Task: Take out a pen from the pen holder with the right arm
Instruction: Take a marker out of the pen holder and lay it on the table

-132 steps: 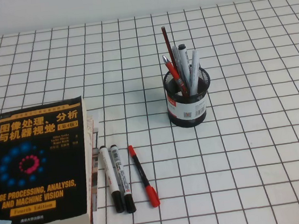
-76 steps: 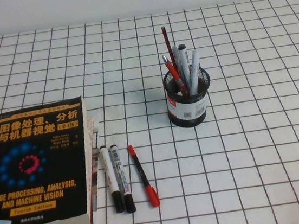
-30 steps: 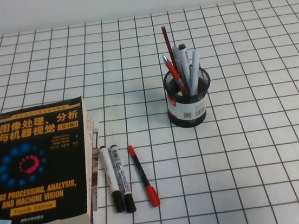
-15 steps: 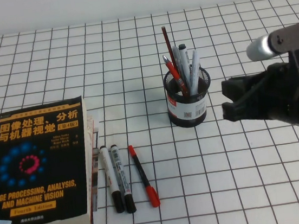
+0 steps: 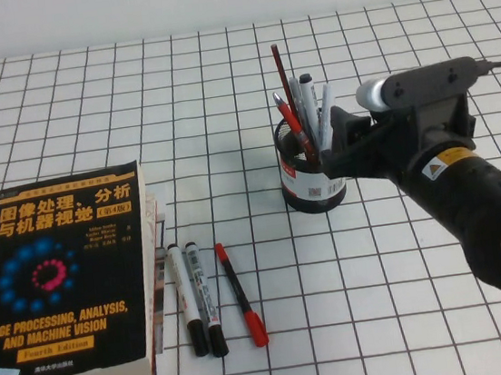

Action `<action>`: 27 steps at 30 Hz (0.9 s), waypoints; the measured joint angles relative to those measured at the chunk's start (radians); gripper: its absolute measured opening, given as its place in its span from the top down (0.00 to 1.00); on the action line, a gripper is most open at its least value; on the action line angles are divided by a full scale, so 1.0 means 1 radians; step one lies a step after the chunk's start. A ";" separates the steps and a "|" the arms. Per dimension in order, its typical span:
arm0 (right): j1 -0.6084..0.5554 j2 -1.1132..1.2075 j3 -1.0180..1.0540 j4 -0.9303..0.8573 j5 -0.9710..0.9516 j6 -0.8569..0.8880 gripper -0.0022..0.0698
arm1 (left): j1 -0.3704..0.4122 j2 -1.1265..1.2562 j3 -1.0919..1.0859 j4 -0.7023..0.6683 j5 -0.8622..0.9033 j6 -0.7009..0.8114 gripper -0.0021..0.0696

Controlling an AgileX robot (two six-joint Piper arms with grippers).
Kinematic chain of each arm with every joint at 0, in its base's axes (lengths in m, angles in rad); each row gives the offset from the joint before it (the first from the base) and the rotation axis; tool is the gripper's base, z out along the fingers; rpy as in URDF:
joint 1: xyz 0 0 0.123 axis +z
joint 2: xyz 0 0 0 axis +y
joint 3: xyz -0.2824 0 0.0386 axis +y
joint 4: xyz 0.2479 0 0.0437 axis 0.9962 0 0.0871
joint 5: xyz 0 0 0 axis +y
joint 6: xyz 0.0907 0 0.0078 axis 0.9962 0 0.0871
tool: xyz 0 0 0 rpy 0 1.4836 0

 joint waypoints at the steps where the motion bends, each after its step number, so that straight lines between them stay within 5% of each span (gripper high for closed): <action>1: 0.000 0.024 -0.020 0.000 -0.004 0.001 0.47 | 0.000 0.000 0.000 0.000 0.000 0.000 0.98; 27: -0.078 0.369 -0.337 0.095 -0.005 -0.013 0.49 | 0.000 0.000 0.000 0.000 0.000 0.000 0.98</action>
